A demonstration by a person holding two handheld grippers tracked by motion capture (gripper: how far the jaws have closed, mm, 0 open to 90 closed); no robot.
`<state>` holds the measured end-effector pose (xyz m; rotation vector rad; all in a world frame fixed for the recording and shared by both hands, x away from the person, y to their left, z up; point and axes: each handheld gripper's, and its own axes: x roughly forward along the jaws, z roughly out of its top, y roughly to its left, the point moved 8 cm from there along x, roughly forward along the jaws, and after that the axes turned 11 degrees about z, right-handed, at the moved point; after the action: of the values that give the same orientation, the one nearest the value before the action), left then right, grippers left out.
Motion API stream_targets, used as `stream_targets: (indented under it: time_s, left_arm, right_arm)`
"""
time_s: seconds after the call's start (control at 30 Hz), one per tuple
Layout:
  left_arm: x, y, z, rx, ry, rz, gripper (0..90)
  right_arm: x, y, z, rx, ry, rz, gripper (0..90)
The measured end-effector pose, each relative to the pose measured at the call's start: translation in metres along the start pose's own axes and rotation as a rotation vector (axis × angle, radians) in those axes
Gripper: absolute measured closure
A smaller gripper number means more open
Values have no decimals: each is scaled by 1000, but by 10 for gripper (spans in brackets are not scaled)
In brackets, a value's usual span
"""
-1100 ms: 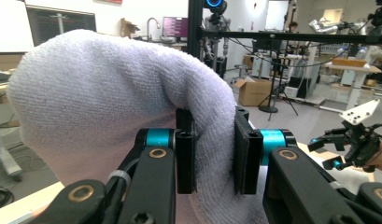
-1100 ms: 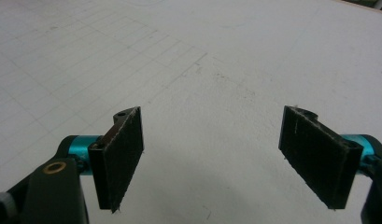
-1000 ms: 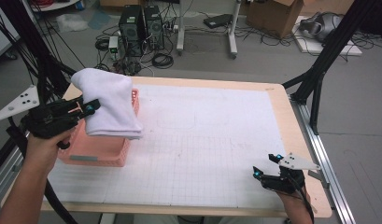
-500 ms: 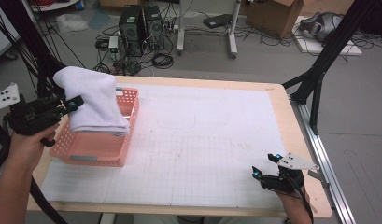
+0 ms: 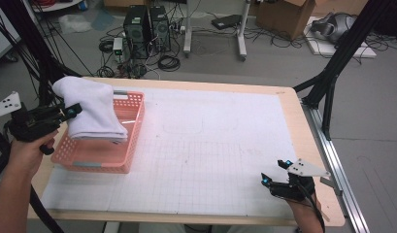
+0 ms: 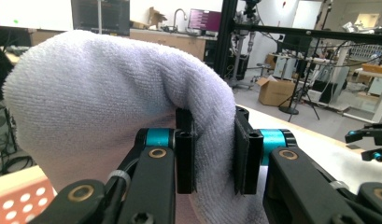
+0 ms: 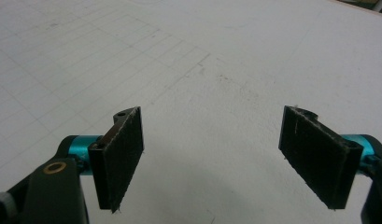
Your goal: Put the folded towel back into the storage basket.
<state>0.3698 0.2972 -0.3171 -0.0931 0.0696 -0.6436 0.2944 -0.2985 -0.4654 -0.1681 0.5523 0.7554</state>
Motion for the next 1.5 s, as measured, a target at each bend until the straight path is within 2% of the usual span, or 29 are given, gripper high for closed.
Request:
stream_targets:
  time_s: [0.2, 0.63, 0.87, 1.37, 1.5]
  left_arm:
    - [3, 9, -18, -20, 35, 14, 739]
    - [21, 9, -44, -35, 107, 8, 737]
    - [32, 7, -52, -45, 123, -13, 730]
    - [40, 12, -64, -93, 151, -25, 720]
    - [42, 12, -66, -95, 163, -31, 710]
  right_arm:
    - [0, 1, 0, -2, 3, -3, 209]
    - [0, 1, 0, -3, 5, -5, 209]
    - [-3, 0, -1, 1, 4, -9, 209]
    - [-1, 1, -2, -1, 11, -9, 209]
    - [0, 0, -2, -3, 11, -10, 209]
